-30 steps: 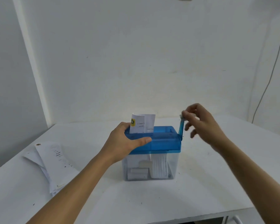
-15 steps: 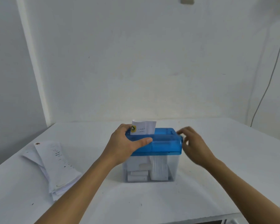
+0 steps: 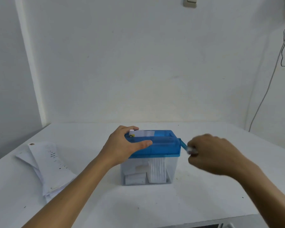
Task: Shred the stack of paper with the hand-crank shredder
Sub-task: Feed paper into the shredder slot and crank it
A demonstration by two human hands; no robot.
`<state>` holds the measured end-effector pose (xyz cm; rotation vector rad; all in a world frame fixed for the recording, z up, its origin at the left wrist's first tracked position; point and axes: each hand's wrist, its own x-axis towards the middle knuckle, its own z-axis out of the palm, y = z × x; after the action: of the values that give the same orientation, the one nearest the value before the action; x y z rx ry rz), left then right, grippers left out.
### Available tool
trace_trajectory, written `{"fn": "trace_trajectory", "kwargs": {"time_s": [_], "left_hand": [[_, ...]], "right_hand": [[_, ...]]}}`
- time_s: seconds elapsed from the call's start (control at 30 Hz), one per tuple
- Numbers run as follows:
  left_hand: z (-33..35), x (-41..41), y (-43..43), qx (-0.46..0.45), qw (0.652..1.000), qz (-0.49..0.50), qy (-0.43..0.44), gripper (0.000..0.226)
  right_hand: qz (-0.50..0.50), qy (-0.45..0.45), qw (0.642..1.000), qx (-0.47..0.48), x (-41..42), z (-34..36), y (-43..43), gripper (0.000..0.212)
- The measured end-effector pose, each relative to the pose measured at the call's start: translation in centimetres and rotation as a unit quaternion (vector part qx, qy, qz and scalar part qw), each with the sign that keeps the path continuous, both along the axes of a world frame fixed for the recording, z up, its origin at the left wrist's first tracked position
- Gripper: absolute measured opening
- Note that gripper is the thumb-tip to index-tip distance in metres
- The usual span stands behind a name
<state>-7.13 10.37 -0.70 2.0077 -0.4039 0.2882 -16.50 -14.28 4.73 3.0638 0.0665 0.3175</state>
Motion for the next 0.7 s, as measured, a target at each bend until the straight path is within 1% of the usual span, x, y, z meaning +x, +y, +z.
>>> {"fn": "trace_trajectory", "kwargs": {"time_s": [0.1,0.17,0.2,0.27,0.3,0.33,0.4,0.5,0.6,0.7], "left_hand": [[0.0,0.1,0.0,0.019,1.000,0.006,-0.006,0.081],[-0.1,0.2,0.0,0.027,0.999,0.016,-0.015,0.074],[-0.1,0.3,0.0,0.031,0.999,0.019,-0.017,0.072],[-0.1,0.3,0.0,0.038,0.999,0.022,-0.018,0.073],[-0.1,0.3,0.0,0.038,0.999,0.022,-0.018,0.074],[-0.1,0.2,0.0,0.039,0.999,0.022,-0.017,0.075],[0.0,0.2,0.0,0.038,0.999,0.022,-0.016,0.077],[0.1,0.0,-0.1,0.037,0.999,0.018,-0.013,0.080],[0.1,0.0,-0.2,0.031,0.999,0.014,-0.011,0.080],[0.1,-0.1,-0.2,0.024,1.000,0.009,-0.014,0.083]], "right_hand": [[0.010,-0.067,0.995,0.070,1.9,1.1,-0.4,0.023],[0.029,-0.108,0.990,0.089,3.6,1.2,-0.6,0.012],[0.043,-0.118,0.988,0.087,4.3,1.2,-0.6,0.008],[0.082,-0.122,0.987,0.060,5.7,1.2,-1.0,0.025],[0.099,-0.122,0.986,0.046,6.3,1.1,-1.2,0.031],[0.113,-0.135,0.984,0.039,7.0,1.1,-1.3,0.032],[0.124,-0.181,0.975,0.030,8.2,0.7,-1.4,0.027],[0.134,-0.237,0.960,0.059,9.9,-0.3,-1.2,0.015],[0.144,-0.259,0.953,0.069,11.3,-1.0,-1.1,0.021],[0.129,-0.238,0.962,0.047,12.8,-1.6,-1.1,0.028]]}}
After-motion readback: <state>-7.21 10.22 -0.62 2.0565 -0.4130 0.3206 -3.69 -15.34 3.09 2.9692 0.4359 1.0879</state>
